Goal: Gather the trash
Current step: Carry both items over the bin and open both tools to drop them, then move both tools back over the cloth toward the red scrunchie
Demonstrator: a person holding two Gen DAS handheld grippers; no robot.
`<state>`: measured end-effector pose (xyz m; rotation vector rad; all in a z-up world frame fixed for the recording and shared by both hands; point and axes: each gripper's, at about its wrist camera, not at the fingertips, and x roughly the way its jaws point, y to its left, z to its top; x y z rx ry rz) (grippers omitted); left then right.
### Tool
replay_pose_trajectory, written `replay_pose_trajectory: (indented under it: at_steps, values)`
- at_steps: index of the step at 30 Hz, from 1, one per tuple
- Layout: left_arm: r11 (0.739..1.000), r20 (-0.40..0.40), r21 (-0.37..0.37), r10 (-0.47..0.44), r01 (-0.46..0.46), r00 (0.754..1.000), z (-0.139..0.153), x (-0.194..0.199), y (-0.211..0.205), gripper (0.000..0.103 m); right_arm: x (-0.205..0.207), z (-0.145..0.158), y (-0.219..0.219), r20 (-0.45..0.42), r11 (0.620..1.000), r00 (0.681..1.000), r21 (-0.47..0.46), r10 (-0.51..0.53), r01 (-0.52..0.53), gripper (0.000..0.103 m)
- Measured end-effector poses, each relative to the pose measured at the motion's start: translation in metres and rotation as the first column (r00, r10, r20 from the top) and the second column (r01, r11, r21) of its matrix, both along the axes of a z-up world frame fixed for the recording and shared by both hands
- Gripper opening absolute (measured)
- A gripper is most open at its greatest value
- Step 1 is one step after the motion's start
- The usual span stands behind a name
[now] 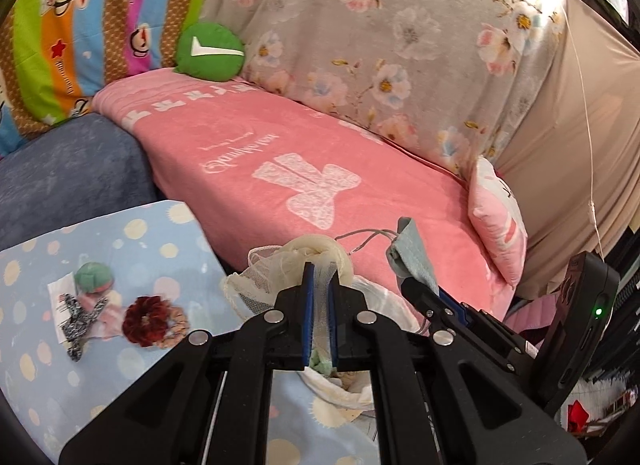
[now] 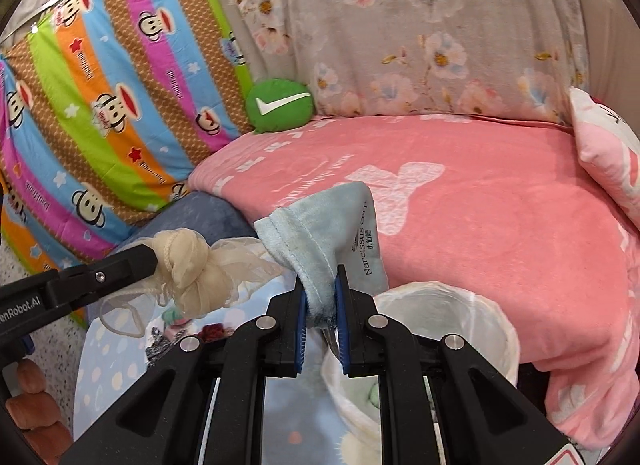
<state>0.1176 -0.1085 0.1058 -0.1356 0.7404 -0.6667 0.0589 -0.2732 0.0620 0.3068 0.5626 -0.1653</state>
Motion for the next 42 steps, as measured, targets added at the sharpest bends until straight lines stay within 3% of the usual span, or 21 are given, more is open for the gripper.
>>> replay_pose_trajectory:
  at_steps: [7,15,17,18,19,20,22,42]
  values:
    - [0.997,-0.067,-0.021,-0.073,0.072,0.995,-0.011,0.005,-0.039,0.006,-0.019,-0.013,-0.038,-0.019,0.997,0.997,0.019,-0.076,0.077,0.012]
    - [0.991,-0.088,-0.009,-0.132,0.132,0.987,-0.023,0.003,-0.076,0.008,-0.030,-0.024,-0.063,-0.037,0.992,0.992,0.033,-0.122,0.123,0.013]
    - [0.991,-0.099,0.003,-0.132,0.132,0.986,-0.026,0.005,-0.082,0.030,-0.029,-0.028,-0.066,-0.044,0.991,0.991,0.039,-0.125,0.126,0.018]
    - [0.993,-0.100,0.013,-0.116,0.118,0.988,-0.028,0.005,-0.083,0.048,-0.029,-0.029,-0.068,-0.047,0.991,0.991,0.042,-0.128,0.130,0.019]
    - [0.995,-0.091,0.016,-0.095,0.097,0.991,-0.029,0.005,-0.082,0.054,-0.029,-0.031,-0.069,-0.047,0.990,0.990,0.043,-0.133,0.135,0.027]
    - [0.997,-0.078,0.019,-0.077,0.079,0.994,-0.030,0.004,-0.080,0.054,-0.029,-0.032,-0.069,-0.045,0.989,0.990,0.045,-0.136,0.138,0.043]
    - [0.996,-0.079,0.037,-0.073,0.076,0.994,-0.032,0.006,-0.079,0.054,-0.028,-0.033,-0.067,-0.040,0.990,0.989,0.027,-0.139,0.140,0.056]
    - [0.995,-0.082,0.050,0.089,-0.085,0.993,-0.042,0.022,-0.015,0.054,-0.008,-0.030,-0.022,-0.052,0.998,0.997,0.000,-0.058,0.058,0.060]
